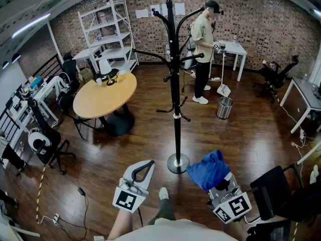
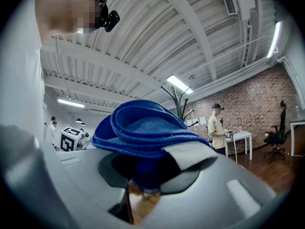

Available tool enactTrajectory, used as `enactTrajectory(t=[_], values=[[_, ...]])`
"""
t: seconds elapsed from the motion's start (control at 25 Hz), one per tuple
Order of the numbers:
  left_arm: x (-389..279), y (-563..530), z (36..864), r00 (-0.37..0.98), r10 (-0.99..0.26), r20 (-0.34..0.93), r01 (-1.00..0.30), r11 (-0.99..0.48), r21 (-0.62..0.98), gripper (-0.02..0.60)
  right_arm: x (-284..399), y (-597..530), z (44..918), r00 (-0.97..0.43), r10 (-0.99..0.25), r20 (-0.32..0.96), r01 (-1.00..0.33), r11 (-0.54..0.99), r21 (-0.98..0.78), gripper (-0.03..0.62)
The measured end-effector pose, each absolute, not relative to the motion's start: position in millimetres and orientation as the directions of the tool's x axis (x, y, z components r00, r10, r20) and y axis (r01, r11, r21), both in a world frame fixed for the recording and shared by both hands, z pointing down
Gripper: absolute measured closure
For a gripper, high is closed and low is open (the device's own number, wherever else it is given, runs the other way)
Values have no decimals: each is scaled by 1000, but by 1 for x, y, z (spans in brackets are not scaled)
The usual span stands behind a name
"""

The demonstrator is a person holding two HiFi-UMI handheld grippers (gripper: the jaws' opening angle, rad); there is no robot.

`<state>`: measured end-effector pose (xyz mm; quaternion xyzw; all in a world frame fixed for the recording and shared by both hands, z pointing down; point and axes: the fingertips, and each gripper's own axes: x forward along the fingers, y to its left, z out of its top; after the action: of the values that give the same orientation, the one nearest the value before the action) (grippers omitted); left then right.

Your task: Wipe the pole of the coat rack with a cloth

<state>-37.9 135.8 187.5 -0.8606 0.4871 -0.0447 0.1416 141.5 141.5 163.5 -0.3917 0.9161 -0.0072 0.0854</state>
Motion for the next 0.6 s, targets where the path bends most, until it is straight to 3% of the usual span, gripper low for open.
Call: enactTrajectory(t=[0.2,0.4,0.6], values=[[-67,71,166,599,-791,-124,-782,-543,-306,580,88,38,116,-716,-664,-216,-686,727,34,490],[-104,15,148,656,-749,-94,-720,-583,-377,580,43,-75,39,-688,-669,-282,-712,698,81,490],[-131,-52,140,660,-742,-114,-738,-614,-280,580,25,-146,-5,-627,-720,-296,-768,636,78,490]])
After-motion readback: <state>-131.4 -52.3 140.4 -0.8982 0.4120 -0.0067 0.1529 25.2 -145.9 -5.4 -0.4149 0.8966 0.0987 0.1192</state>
